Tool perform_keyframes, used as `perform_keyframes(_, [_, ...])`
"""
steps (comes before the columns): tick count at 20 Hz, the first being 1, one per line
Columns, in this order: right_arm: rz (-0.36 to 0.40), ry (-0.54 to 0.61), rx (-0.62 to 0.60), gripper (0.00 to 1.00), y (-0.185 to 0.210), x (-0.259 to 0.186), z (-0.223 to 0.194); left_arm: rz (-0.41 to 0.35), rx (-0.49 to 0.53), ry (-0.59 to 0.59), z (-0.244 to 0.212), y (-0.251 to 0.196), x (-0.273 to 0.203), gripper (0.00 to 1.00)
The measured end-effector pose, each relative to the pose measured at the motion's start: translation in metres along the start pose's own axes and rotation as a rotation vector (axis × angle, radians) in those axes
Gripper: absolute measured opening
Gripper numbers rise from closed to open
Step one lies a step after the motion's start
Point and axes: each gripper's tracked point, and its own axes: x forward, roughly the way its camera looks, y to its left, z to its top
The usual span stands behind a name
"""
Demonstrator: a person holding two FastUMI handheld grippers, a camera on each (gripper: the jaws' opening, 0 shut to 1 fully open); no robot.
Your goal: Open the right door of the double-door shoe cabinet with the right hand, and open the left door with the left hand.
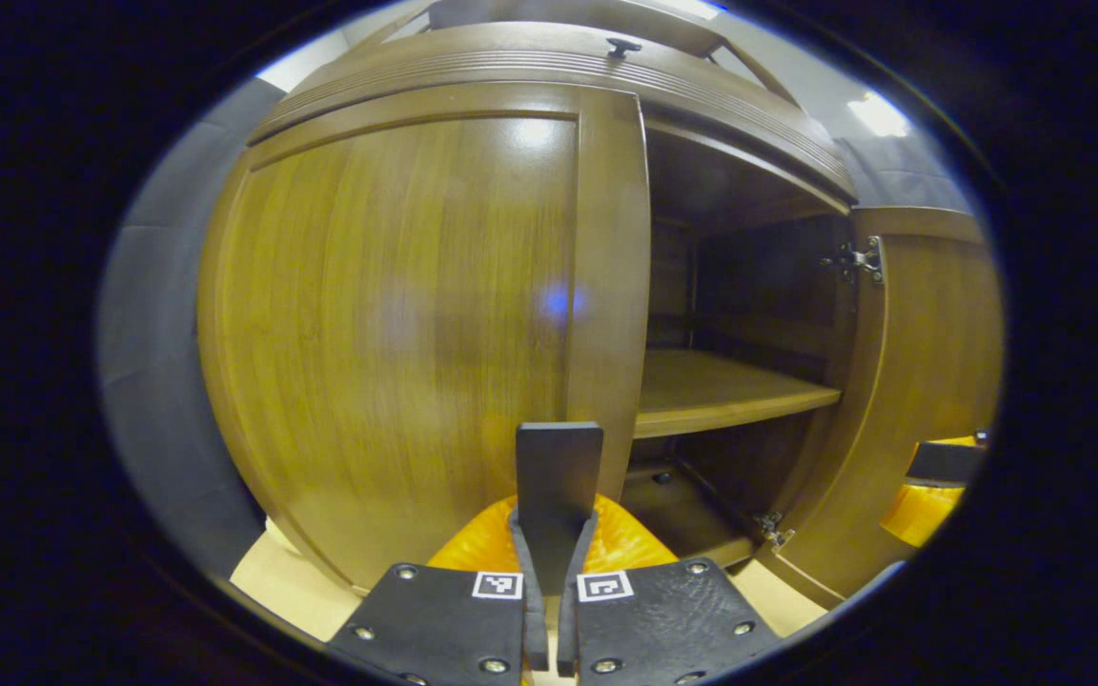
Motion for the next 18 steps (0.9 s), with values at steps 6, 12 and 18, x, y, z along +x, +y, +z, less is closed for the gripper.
perform_keyframes(6, [-0.033,0.009,0.018,0.95,0.003,-0.0092,-0.0033,-0.035,0.004,0.006,0.0027,-0.0016,-0.0038,0.07])
perform_keyframes(12, [-0.046,0.009,0.012,0.94,0.0045,-0.0107,-0.0062,-0.035,0.003,0.0,0.0025,-0.0003,-0.0036,0.07])
perform_keyframes(18, [-0.057,-0.014,0.002,0.94,0.0051,-0.0119,-0.0044,-0.017,0.005,-0.017,0.0058,-0.0003,-0.0048,0.07])
